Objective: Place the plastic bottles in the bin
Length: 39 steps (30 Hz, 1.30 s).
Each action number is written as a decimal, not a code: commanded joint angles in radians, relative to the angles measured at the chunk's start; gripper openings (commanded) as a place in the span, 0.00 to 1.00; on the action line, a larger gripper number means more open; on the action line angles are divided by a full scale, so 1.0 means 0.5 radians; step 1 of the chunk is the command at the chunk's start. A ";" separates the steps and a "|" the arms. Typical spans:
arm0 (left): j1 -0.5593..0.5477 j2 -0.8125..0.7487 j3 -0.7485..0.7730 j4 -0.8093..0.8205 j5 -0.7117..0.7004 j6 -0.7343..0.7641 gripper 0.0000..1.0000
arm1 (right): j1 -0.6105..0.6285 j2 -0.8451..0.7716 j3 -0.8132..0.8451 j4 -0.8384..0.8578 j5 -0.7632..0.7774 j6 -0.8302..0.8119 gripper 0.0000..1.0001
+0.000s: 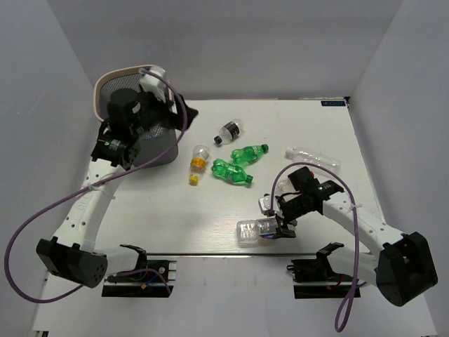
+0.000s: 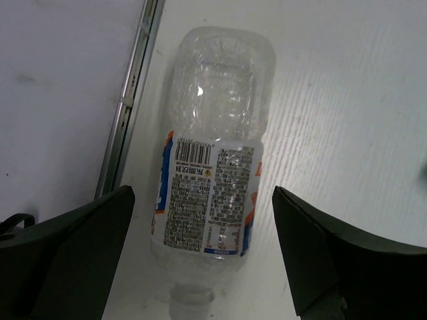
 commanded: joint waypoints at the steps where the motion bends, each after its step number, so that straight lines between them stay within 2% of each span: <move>1: -0.091 -0.017 -0.229 -0.132 0.342 -0.031 0.99 | 0.067 0.017 -0.102 0.231 0.225 0.188 0.90; 4: -0.167 -0.017 -0.302 -0.190 0.314 -0.010 0.99 | 0.104 0.039 -0.194 0.348 0.367 0.268 0.90; 8: -0.281 0.044 -0.422 -0.233 0.143 0.030 0.99 | 0.144 0.066 -0.307 0.718 0.554 0.570 0.90; 12: -0.354 0.044 -0.618 -0.163 -0.023 0.030 0.99 | 0.165 0.094 -0.360 0.845 0.701 0.648 0.81; 13: -0.373 0.044 -0.652 -0.163 -0.054 0.030 0.99 | 0.165 0.103 -0.375 0.842 0.695 0.630 0.67; 15: -0.394 0.014 -0.756 -0.163 -0.103 0.003 0.99 | 0.165 0.082 -0.360 0.787 0.634 0.618 0.47; 16: -0.394 -0.008 -0.796 -0.163 -0.143 -0.019 0.99 | 0.162 0.067 -0.302 0.720 0.576 0.602 0.31; 20: -0.413 -0.173 -1.050 -0.163 -0.232 -0.108 0.99 | 0.153 -0.004 0.005 0.566 0.536 0.718 0.10; 21: -0.431 -0.253 -1.097 -0.181 -0.250 -0.135 0.99 | 0.156 0.011 0.245 0.551 0.569 0.783 0.08; 23: -0.431 -0.336 -1.222 -0.181 -0.269 -0.194 0.99 | 0.147 0.072 0.422 0.550 0.606 0.918 0.07; 24: -0.431 -0.412 -1.262 -0.205 -0.287 -0.218 0.99 | 0.147 0.146 0.675 0.584 0.646 1.018 0.07; 28: -0.449 -0.578 -1.428 -0.273 -0.287 -0.301 0.99 | 0.144 0.382 1.029 0.780 0.852 1.298 0.07; 32: -0.450 -0.716 -1.536 -0.301 -0.287 -0.372 0.99 | 0.159 0.603 1.412 0.940 0.883 1.384 0.08; 33: -0.450 -0.735 -1.582 -0.319 -0.269 -0.396 0.99 | 0.168 0.767 1.562 0.970 0.867 1.403 0.08; 36: -0.450 -0.756 -1.646 -0.319 -0.214 -0.436 0.99 | 0.232 1.001 1.882 1.059 0.794 1.455 0.08; 39: -0.450 -0.775 -1.646 -0.319 -0.177 -0.455 0.99 | 0.297 1.259 2.241 1.317 0.790 1.507 0.10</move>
